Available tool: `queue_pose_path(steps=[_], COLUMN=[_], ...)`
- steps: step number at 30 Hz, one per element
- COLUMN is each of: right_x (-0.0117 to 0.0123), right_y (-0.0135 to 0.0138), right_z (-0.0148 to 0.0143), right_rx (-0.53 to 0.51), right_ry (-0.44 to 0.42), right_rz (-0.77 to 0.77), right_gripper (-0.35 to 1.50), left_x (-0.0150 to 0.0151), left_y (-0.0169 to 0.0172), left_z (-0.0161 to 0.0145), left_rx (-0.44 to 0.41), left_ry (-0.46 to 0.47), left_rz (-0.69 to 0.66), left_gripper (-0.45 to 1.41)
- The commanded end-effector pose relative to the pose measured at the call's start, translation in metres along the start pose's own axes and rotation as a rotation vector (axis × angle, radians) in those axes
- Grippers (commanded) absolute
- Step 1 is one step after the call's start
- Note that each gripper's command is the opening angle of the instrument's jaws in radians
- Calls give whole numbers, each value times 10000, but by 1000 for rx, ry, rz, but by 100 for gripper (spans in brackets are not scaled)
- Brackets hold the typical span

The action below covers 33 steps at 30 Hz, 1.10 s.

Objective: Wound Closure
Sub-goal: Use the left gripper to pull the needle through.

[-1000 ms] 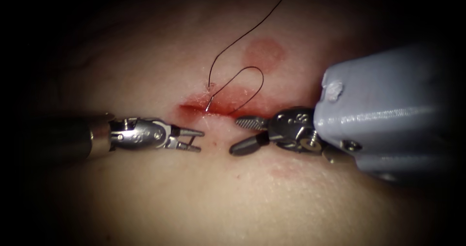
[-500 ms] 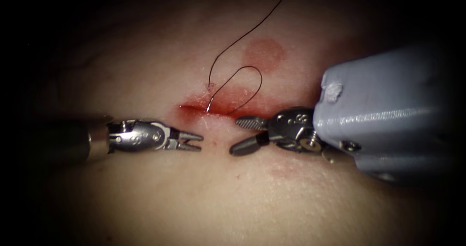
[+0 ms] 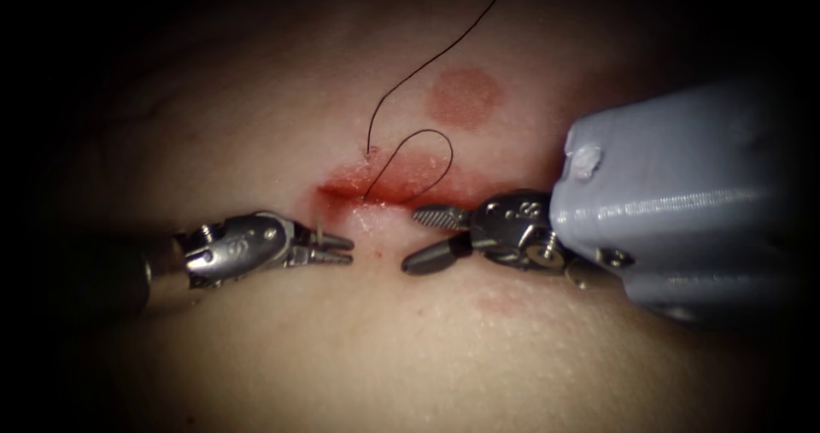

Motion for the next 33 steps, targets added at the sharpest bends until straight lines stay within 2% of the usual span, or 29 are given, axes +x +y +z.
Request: queue_pose_path(steps=[1, 3, 6, 13, 22, 28, 33], right_x=[-4, -4, -4, -4, -5, -6, -7], right_y=[-4, -5, -8, -10, -15, -14, -14], right_z=[7, 7, 6, 5, 4, 1, -1], right_rx=[8, 18, 26, 49, 86, 89, 90], right_ry=[-1, 0, -5, -28, -42, -48, -49], right_rz=[8, 26, 37, 53, 86, 90, 89], right_gripper=[135, 133, 133, 129, 123, 121, 121], left_x=[-2, 6, 13, 33, 64, 85, 101], left_y=[1, 11, 24, 50, 70, 81, 85], left_z=[8, 6, 3, -7, -22, -31, -37], left_rx=[-17, -63, -116, -205, -256, -243, -163], left_ry=[4, 4, -2, -18, -15, 10, 27], left_rz=[-53, -139, -197, -255, -282, -98, 71], left_gripper=[-35, -35, -35, -35, -35, -35, -35])
